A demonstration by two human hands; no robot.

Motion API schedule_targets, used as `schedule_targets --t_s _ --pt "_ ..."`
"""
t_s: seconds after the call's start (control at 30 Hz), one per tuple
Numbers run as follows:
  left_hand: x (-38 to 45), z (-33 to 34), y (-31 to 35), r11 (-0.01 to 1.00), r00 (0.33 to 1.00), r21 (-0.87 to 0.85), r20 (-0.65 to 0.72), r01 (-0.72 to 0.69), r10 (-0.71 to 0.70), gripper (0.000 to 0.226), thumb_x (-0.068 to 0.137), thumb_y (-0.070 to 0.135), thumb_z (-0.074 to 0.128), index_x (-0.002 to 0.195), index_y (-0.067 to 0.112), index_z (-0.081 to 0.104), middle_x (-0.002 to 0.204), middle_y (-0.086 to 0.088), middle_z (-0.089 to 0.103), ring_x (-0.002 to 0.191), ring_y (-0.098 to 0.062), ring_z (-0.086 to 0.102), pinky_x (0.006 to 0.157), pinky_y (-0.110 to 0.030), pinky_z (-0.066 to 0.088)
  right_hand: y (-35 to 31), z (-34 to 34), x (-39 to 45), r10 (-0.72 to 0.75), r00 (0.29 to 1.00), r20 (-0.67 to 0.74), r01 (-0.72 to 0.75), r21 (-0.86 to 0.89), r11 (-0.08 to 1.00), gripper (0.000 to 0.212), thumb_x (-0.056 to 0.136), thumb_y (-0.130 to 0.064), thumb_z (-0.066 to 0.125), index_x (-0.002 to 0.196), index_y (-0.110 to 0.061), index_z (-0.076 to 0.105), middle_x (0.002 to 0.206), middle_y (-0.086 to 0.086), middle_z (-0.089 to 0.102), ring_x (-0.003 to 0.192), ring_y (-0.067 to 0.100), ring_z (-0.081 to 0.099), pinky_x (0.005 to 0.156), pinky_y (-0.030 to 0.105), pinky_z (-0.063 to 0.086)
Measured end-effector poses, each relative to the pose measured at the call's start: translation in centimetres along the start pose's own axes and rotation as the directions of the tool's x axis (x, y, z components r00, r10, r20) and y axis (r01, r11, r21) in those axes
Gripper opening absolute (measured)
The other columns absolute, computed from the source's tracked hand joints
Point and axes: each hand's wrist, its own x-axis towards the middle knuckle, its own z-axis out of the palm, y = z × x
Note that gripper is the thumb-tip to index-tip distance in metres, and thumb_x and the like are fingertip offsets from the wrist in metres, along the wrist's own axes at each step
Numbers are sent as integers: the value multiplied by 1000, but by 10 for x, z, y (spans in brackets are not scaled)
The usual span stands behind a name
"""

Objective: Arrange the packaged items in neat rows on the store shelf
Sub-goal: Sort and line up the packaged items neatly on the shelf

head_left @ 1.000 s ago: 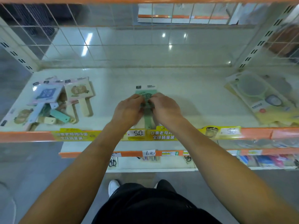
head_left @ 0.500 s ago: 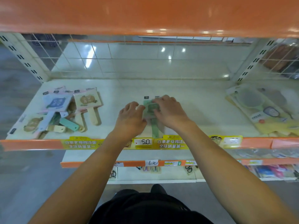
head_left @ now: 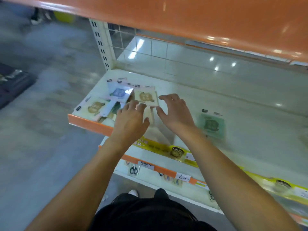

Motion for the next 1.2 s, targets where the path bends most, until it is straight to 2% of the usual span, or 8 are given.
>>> schedule_targets --t_s 0.27,0.53,0.67,0.73,0.87,1.0,1.2 --pt "-3 -8 -55 989 990 33 -15 143 -143 42 84 31 58 121 13 54 128 -11 50 113 -35 51 89 -44 40 -49 31 36 -118 992 37 118 1 993 45 92 -39 56 133 -21 54 133 5 50 118 33 48 101 43 41" --pt "-8 -16 -102 967 967 -5 -16 255 -256 45 84 30 60 125 15 54 130 -10 50 118 -34 50 90 -43 39 -89 61 58 -183 981 59 181 31 983 45 91 -35 59 133 -17 56 132 7 50 117 34 48 99 41 42" --pt "-10 -21 -119 959 958 -1 -27 285 -285 38 85 32 54 119 16 56 125 -6 52 113 -32 52 78 -36 35 -105 74 66 -204 977 62 204 -4 979 44 92 -35 58 132 -19 56 137 7 47 119 34 46 96 40 40" --pt "-11 -23 -124 956 956 0 -36 292 -292 36 86 34 56 119 18 56 126 -4 51 113 -30 52 74 -34 27 -112 79 70 -200 978 56 201 -20 979 44 91 -35 58 132 -20 57 139 7 45 120 35 44 96 41 40" --pt "-9 -22 -135 954 954 -27 -33 298 -299 39 86 38 58 121 19 54 130 -4 49 116 -31 50 83 -38 37 -123 85 76 -180 982 61 184 -80 980 45 92 -41 55 133 -24 54 145 5 40 126 33 39 99 42 39" --pt "-7 -22 -144 956 955 -47 -41 290 -292 39 88 41 56 121 19 54 136 -5 47 119 -31 49 87 -40 40 -129 87 81 -151 988 23 153 -105 983 44 93 -42 53 133 -24 54 146 5 39 129 33 37 99 42 38" --pt "-5 -25 -157 959 958 -47 -59 278 -281 45 88 39 57 126 15 52 136 -9 47 114 -34 52 83 -41 40 -139 93 87 -64 998 4 64 -130 989 48 93 -47 51 135 -23 51 145 8 37 123 39 37 98 45 38"
